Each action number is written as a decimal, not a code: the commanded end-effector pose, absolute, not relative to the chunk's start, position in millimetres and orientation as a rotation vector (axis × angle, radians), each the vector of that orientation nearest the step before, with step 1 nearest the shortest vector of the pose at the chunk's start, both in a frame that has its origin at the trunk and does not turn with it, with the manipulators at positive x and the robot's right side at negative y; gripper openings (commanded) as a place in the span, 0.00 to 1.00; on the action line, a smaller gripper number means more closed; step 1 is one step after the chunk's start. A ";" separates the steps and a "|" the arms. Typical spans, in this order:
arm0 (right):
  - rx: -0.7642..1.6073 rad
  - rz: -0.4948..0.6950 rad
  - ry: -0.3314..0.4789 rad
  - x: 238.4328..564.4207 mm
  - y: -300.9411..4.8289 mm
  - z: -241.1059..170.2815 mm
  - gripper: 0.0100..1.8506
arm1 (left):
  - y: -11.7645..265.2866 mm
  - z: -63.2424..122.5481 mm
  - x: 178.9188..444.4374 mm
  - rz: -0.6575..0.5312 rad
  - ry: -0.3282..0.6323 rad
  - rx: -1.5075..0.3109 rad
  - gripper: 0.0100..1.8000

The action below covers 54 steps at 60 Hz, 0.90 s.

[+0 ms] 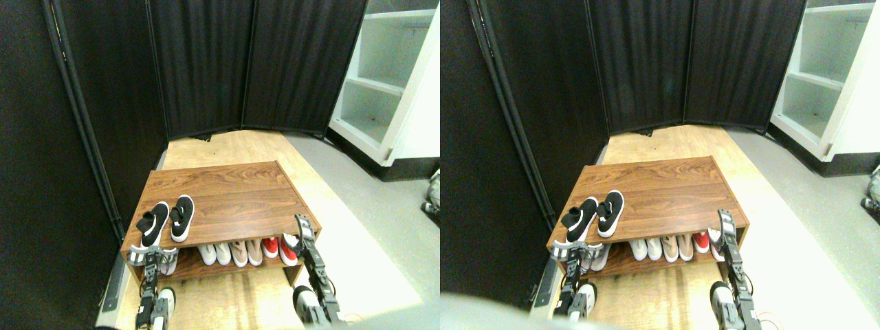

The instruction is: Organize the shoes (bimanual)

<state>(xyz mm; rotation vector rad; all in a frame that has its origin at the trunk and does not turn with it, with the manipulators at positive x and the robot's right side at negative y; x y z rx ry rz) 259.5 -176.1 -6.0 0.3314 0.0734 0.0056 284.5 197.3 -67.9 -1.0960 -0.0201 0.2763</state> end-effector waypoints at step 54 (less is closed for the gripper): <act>0.327 0.017 0.036 260.1 -174.1 -2.0 0.25 | 235.4 -40.1 223.0 0.181 -0.083 -0.762 0.69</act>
